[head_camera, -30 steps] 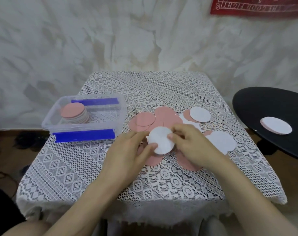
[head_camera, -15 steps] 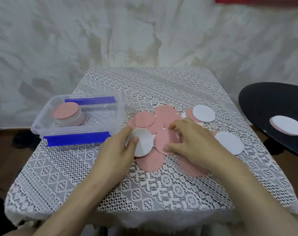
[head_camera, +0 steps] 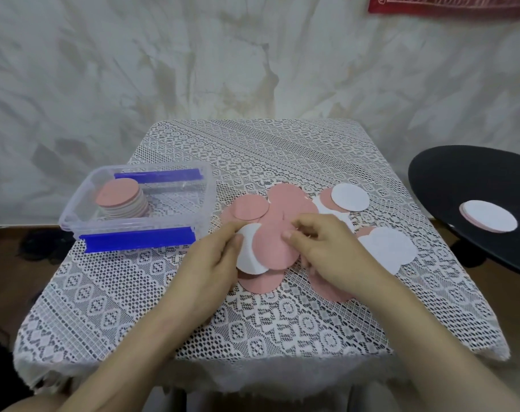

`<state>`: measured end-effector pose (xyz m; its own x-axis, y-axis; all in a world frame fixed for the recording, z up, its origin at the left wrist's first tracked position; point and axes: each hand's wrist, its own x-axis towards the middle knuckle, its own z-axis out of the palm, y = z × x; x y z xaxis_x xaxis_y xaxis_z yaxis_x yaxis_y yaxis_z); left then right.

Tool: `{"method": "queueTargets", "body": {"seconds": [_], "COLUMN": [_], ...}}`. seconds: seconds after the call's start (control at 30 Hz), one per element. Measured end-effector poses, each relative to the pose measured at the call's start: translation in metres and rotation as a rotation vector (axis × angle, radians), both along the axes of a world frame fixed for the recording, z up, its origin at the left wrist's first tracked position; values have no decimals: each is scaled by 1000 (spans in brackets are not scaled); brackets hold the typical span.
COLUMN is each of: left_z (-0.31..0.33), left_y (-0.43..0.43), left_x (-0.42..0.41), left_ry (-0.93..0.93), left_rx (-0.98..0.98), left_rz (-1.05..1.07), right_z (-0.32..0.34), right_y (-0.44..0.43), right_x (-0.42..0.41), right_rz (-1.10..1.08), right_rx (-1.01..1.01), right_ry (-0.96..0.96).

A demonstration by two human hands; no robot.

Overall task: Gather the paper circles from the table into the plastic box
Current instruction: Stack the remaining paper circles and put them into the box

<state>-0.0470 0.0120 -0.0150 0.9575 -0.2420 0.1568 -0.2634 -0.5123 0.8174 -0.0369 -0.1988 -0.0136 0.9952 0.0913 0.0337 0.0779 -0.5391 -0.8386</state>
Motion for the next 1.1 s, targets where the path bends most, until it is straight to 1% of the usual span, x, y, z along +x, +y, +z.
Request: {"method": "queueTargets", "body": {"seconds": [0.1,0.2,0.27,0.33,0.43,0.53,0.73,0.87,1.1], "left_z": [5,3,0,-2,-4,-4,0,-1,-7], "left_y": [-1,5,10,16,23,24,22,20,20], "left_x": [-4,-3,-1,1,3,2,0,-1,5], "left_ry": [37,-2,-33,-39,-22,-13,6,14,33], "left_rx": [-54,22,81,108,88,77,66,45,-26], "left_rz": [-65,-70,-39,20,97,120,81,70,99], "right_z": [-4,0,1,4,7,9,10,8,4], "right_y": [14,21,22,22,23,28,28,26,19], "right_x": [-6,-10,-11,-13,-17,-20,-15,-11,-9], "right_rz": [-5,-10,-20,-11,24,32,-10,6,59], "right_rx": [-116,-197,-274,-395,-523,-619,-566,-435,-304], "right_ry": [-23,-33,-40,-36,25,30,75,155,146]}}
